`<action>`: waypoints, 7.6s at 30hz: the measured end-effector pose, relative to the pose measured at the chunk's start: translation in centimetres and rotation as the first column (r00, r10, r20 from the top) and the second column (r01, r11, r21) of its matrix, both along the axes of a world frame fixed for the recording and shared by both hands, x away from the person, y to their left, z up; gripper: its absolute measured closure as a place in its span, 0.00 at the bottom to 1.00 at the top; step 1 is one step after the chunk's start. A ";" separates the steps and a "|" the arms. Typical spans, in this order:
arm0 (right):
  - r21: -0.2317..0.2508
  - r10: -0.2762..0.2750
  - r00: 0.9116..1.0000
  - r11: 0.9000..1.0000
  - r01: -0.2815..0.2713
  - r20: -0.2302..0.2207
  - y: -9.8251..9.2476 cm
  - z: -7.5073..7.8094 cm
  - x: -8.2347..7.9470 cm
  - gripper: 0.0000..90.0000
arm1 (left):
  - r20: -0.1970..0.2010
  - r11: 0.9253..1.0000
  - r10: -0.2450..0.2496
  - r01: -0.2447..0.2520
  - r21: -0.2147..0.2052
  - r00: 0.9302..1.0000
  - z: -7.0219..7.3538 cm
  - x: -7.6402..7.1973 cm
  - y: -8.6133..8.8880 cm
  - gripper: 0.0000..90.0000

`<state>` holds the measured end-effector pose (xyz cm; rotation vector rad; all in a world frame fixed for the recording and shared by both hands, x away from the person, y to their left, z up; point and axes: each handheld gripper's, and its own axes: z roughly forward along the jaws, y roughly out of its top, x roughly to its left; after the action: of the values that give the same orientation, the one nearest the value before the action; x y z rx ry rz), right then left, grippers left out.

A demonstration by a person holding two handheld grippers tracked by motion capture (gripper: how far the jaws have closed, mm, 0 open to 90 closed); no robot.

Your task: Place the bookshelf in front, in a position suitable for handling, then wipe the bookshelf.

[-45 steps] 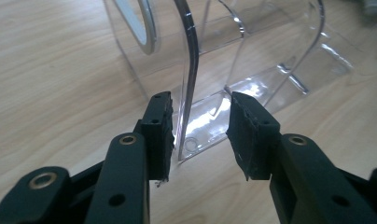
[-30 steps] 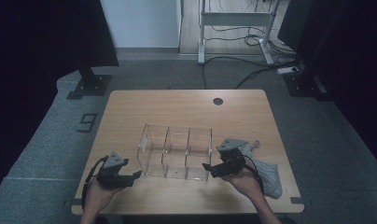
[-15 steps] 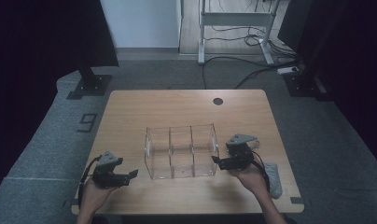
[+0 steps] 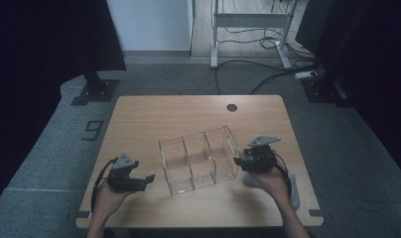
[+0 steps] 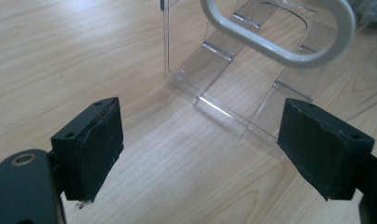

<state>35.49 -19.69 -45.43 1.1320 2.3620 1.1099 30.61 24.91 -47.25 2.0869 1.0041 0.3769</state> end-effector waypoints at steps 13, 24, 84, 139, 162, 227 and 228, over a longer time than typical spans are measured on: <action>0.021 0.017 1.000 1.000 -0.017 0.007 -0.3 0.0 0.3 0.87 | 0.041 1.000 -0.007 0.009 -0.025 0.999 0.2 -0.4 -0.1 0.15; 0.010 0.029 0.999 1.000 -0.029 0.024 -0.1 0.0 0.7 0.89 | 0.074 0.998 -0.041 0.044 -0.046 0.996 0.8 -0.8 -0.8 0.10; 0.007 0.154 0.988 0.988 -0.154 0.033 2.9 -0.1 2.5 0.94 | 0.105 0.986 -0.155 0.161 -0.051 0.982 0.0 -1.4 -1.8 0.47; -0.159 -0.015 0.996 0.987 0.001 -0.082 -5.4 -5.5 -0.1 0.18 | 0.126 0.994 -0.082 0.089 -0.058 0.989 -0.3 -2.3 -2.1 0.49; -0.217 -0.055 0.983 0.976 0.016 -0.173 -5.4 -6.9 0.3 0.68 | 0.132 0.994 -0.069 0.079 -0.074 0.989 -0.5 -2.4 -2.1 0.50; -0.086 0.132 0.991 0.988 -0.131 0.005 3.2 9.0 3.8 0.69 | 0.121 0.995 -0.059 0.068 -0.077 0.991 -0.5 -3.0 -2.7 0.49; -0.085 0.134 0.991 0.987 -0.134 0.004 3.7 9.0 4.1 0.69 | 0.121 0.995 -0.059 0.069 -0.077 0.991 -0.5 -3.0 -2.7 0.49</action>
<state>39.57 -15.96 -36.39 0.9495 2.4839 1.0438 27.66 22.20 -47.78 1.9944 0.8666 0.4158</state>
